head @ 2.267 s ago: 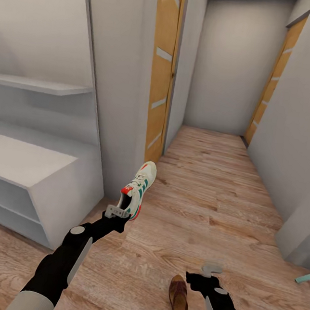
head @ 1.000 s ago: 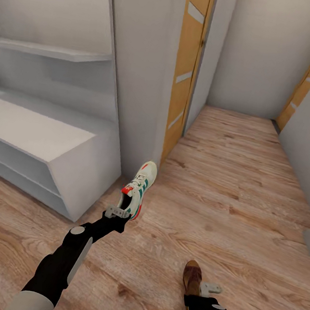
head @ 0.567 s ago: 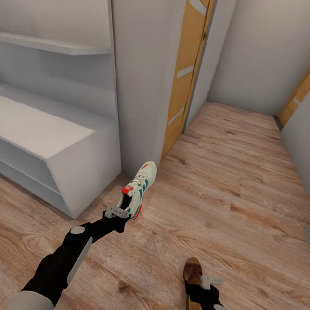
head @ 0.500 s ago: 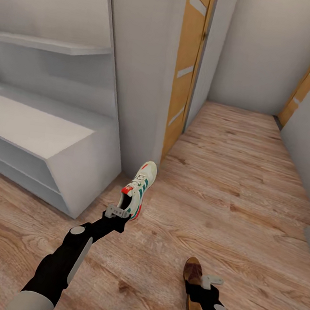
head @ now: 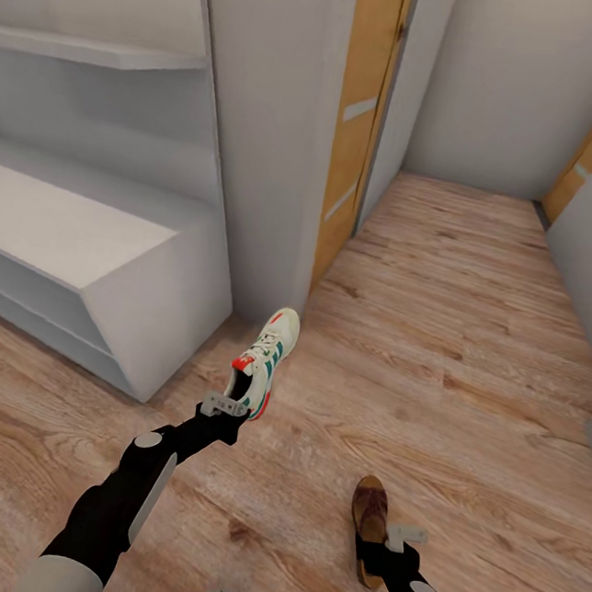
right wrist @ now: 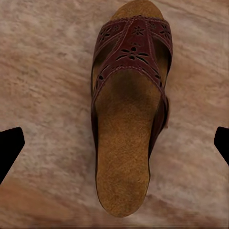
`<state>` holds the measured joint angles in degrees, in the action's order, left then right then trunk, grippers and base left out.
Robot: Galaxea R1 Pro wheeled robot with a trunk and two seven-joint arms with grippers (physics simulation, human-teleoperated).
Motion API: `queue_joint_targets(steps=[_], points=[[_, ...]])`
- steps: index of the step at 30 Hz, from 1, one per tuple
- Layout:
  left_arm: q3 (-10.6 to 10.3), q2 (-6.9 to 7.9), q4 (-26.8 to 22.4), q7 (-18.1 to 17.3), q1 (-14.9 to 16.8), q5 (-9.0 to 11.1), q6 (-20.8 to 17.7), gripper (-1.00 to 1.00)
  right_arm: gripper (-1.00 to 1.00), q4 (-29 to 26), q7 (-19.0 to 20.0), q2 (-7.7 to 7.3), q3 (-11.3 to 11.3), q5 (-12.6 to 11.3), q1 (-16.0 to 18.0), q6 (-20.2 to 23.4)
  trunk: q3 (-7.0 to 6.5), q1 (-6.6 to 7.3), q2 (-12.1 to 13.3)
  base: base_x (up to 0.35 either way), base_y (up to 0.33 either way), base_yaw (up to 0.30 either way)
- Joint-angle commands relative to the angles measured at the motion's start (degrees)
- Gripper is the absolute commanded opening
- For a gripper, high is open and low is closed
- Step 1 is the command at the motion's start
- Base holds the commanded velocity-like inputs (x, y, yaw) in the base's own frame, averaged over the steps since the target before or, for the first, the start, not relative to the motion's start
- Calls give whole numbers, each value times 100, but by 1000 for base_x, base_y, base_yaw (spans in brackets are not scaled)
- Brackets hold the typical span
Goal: Pick up the two gym shoes and the two sandals from the corridor floor and place them onto the hallstand (shoe rack) in the corridor, making sure they are on the rack and not on the floor. Arrange them so the two gym shoes are next to each other and the two sandals are next to each other.
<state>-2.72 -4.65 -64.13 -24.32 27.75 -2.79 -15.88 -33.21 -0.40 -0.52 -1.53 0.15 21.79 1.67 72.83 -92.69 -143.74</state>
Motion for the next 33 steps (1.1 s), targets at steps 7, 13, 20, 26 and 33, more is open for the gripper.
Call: queue_joint_targets(steps=[7,13,20,26,33], points=[[8,-8,-7,-29,2,-20,-29,-100,100,-31,-4,-1,-6,-14,1,18,226,-17,-12,0,0,0],[8,-10,-4,-29,2,-20,-29,-100,100,-29,-4,4,-6,-15,1,18,415,-32,-20,0,0,0],[8,-9,-4,-29,2,-20,-29,-100,100,-29,-4,7,-6,-19,1,18,636,-50,-29,0,0,0],[8,-9,-3,-29,2,-20,-29,-100,100,-42,-4,8,-6,-20,1,18,825,-66,-37,0,0,0],[8,-10,-3,-29,2,-20,-29,-100,100,-62,-4,8,-6,-24,-2,18,1046,-84,-46,0,0,0]])
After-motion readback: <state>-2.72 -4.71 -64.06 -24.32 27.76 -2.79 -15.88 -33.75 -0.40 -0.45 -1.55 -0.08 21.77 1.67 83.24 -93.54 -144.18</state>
